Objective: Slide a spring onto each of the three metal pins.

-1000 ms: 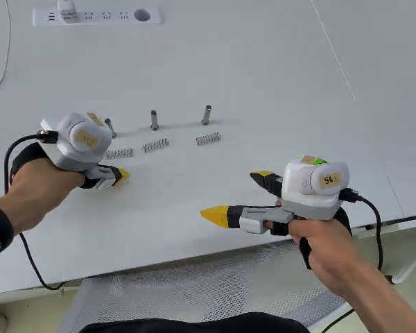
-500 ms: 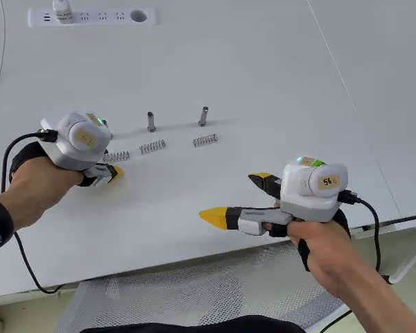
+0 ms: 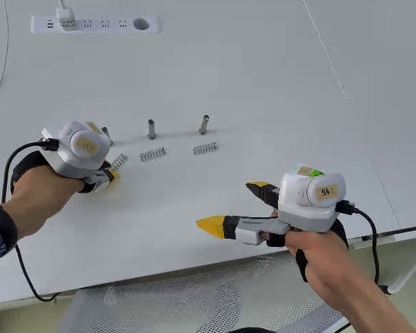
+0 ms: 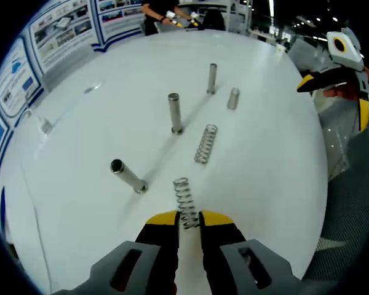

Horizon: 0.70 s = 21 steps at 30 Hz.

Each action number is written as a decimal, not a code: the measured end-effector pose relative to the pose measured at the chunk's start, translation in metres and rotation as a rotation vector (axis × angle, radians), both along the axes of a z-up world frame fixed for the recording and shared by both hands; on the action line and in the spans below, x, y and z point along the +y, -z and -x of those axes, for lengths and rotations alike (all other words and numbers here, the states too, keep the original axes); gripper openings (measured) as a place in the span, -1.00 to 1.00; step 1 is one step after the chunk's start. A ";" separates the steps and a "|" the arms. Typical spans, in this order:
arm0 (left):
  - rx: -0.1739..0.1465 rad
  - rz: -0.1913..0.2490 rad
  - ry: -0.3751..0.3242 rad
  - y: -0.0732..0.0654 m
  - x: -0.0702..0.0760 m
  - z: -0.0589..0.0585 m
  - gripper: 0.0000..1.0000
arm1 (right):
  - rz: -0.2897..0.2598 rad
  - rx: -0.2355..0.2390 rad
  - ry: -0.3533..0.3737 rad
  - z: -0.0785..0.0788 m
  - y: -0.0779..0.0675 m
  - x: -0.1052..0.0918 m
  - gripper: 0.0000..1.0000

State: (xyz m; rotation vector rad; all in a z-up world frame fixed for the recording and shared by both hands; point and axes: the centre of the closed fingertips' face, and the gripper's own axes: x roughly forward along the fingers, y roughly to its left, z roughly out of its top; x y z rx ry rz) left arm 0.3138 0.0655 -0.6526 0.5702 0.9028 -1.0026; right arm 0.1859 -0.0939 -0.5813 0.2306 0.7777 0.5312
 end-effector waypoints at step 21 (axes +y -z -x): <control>0.014 0.058 -0.075 -0.017 0.001 0.014 -0.80 | -0.029 -0.017 -0.013 -0.009 -0.007 0.005 0.68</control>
